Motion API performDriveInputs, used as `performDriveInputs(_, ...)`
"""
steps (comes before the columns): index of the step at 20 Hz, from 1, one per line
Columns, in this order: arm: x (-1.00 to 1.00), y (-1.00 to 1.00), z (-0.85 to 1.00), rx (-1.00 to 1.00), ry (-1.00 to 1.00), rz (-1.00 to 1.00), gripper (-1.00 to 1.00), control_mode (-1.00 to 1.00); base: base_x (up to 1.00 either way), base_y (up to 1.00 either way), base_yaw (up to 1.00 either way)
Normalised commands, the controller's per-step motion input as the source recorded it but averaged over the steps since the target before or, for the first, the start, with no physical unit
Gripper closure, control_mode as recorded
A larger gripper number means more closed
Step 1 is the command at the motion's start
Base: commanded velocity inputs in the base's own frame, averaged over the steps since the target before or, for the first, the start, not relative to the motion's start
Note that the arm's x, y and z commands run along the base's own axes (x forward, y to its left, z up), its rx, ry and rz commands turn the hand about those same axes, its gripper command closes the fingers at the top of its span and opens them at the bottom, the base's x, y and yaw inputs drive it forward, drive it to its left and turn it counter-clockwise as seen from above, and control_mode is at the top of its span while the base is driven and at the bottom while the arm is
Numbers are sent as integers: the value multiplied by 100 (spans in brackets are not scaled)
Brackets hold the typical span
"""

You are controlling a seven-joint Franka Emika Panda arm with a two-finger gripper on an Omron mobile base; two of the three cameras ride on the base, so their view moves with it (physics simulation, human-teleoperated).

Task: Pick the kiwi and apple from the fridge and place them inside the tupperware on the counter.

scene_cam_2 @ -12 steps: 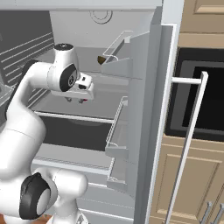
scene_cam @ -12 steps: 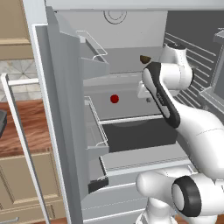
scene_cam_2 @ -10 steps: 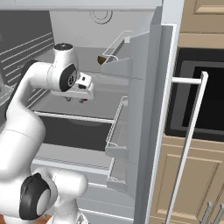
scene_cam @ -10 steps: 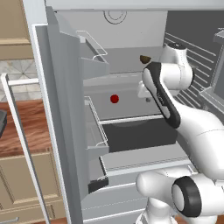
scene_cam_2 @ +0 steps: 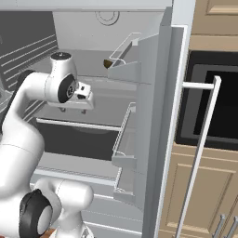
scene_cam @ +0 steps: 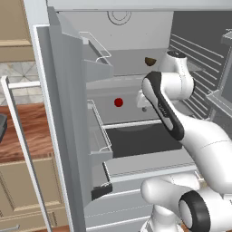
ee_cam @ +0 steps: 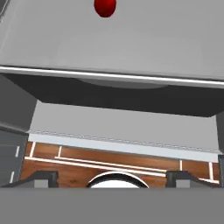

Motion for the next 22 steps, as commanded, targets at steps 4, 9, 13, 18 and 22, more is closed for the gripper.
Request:
performDriveInputs(4,45,22,-2,1,-24,0,-100,-100,0,0,0)
performDriveInputs(9,42,21,-15,0,-23,0,-100,-100,0,0,0)
performDriveInputs(13,46,14,-14,0,-2,0,-100,-100,0,0,0)
performDriveInputs(18,51,16,-13,0,0,-3,-100,-100,0,0,0)
performDriveInputs(22,49,17,-12,0,0,-2,-100,-100,0,0,0)
